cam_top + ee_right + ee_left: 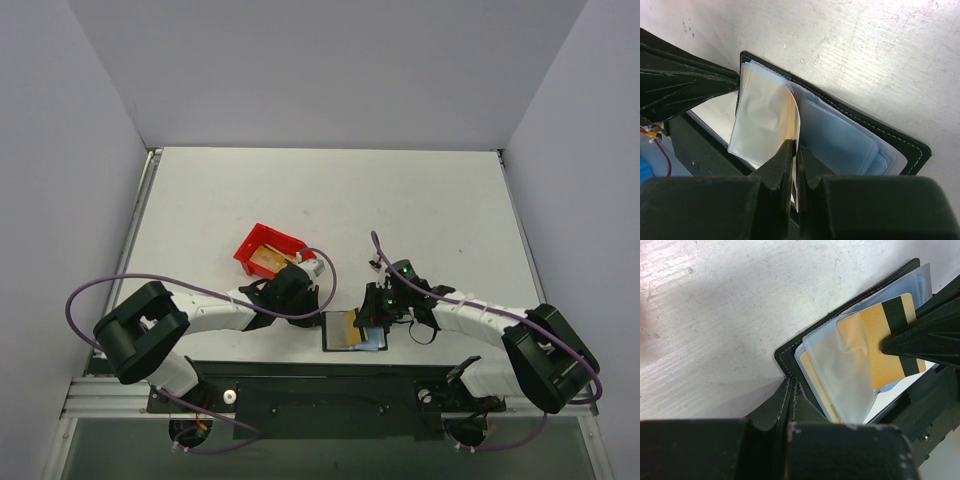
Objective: Put the credit cards into the card holder
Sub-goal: Insert the credit card into the card holder.
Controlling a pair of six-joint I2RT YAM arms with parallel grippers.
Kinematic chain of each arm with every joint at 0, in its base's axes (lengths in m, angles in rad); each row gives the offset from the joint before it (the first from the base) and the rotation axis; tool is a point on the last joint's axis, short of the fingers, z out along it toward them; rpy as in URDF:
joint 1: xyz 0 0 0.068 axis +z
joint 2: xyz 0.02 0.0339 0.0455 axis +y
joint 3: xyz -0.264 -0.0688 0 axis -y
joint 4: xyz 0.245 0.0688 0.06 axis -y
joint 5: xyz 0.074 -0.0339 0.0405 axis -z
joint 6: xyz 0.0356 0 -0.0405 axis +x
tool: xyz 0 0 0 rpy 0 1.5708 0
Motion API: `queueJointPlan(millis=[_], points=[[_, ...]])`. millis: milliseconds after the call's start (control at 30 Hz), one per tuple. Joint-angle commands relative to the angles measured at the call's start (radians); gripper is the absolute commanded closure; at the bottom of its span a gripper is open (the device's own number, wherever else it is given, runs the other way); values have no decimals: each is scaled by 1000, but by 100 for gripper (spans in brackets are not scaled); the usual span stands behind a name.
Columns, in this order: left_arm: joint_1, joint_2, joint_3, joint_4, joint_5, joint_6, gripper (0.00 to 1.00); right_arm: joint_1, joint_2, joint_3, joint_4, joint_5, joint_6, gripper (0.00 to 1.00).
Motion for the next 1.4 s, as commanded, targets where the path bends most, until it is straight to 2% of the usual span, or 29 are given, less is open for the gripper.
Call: queueJointPlan(millis=[0, 467, 667, 933, 1367], points=[[3, 18, 3, 31, 3, 12, 100, -1, 36, 1, -92, 138, -63, 100], [3, 26, 14, 30, 5, 13, 100, -1, 22, 40, -165, 156, -90, 100], [3, 27, 20, 28, 5, 14, 100, 1, 56, 0, -56, 98, -31, 100], [3, 34, 26, 27, 8, 17, 100, 1, 99, -106, 184, 40, 106, 100], [2, 44, 31, 28, 11, 17, 100, 4, 151, -161, 354, -63, 216, 100]])
